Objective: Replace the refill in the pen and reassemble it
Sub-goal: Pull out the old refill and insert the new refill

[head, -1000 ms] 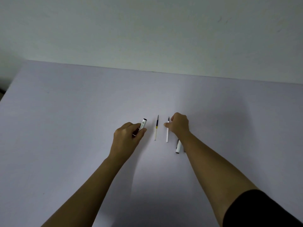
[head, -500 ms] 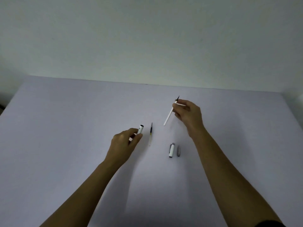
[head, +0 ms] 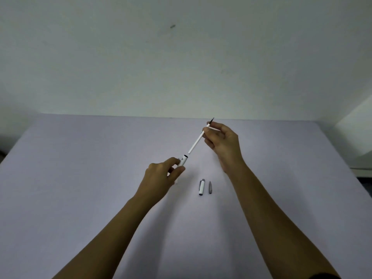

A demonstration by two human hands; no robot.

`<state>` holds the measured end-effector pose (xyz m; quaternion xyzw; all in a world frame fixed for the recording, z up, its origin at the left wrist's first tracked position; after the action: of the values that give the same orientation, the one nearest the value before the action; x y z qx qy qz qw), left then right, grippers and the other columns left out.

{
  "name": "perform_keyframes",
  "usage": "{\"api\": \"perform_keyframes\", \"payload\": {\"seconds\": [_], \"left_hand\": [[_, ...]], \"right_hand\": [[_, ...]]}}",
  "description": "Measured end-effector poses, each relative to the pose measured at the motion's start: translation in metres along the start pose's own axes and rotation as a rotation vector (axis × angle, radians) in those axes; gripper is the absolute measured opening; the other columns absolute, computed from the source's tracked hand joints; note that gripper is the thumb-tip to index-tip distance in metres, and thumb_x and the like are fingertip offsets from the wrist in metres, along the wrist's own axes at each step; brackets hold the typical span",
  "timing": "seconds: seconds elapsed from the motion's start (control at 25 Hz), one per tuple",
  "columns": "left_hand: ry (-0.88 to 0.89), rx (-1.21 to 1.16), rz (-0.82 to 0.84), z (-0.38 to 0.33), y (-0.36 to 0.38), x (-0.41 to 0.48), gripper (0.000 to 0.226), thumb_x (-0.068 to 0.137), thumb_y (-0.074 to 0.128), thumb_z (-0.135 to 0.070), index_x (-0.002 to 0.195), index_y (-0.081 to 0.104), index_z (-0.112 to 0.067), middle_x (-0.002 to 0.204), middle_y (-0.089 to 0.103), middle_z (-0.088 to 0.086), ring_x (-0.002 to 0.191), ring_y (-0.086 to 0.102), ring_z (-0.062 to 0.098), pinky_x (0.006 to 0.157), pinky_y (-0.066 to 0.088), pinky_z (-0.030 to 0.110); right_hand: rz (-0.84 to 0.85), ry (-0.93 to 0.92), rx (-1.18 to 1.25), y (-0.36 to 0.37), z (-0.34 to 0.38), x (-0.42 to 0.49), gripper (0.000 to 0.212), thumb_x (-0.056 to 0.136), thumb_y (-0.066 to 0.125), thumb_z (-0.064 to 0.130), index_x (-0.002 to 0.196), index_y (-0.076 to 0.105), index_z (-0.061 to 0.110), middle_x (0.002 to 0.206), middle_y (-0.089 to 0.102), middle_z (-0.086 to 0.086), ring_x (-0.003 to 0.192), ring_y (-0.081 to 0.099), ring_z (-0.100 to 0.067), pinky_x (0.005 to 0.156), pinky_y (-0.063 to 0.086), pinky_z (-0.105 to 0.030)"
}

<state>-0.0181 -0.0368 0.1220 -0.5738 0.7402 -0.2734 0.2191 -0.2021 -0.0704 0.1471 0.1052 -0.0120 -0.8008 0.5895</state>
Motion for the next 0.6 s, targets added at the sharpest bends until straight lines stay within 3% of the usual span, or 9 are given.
{"api": "perform_keyframes", "payload": {"seconds": [0.44,0.6], "left_hand": [[0.045,0.094,-0.094,-0.016,-0.017,-0.008,0.020,0.088,0.060,-0.024,0.104,0.066,-0.014,0.086,0.073,0.005,0.071,0.066,0.023,0.071,0.054,0.039],[0.094,0.168,-0.125,-0.020,-0.021,-0.009,0.013,0.087,0.060,-0.018,0.091,0.070,-0.010,0.069,0.067,0.002,0.061,0.057,0.020,0.060,0.045,0.033]], "right_hand": [[0.043,-0.040,-0.027,0.007,0.012,-0.023,0.011,0.086,0.063,0.014,0.094,0.065,0.020,0.088,0.071,0.001,0.085,0.069,-0.009,0.076,0.054,-0.020],[0.010,-0.033,-0.015,0.000,0.013,-0.022,0.005,0.088,0.061,0.022,0.091,0.065,0.019,0.088,0.072,0.002,0.081,0.071,-0.006,0.076,0.055,-0.021]]}}
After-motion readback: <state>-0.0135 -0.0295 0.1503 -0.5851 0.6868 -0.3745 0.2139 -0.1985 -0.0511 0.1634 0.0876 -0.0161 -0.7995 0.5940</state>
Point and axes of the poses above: each hand's wrist, its own x-axis towards the middle knuckle, its own y-axis out of the palm, z = x × y, the point moved 9 cm from there along x, towards the middle knuckle
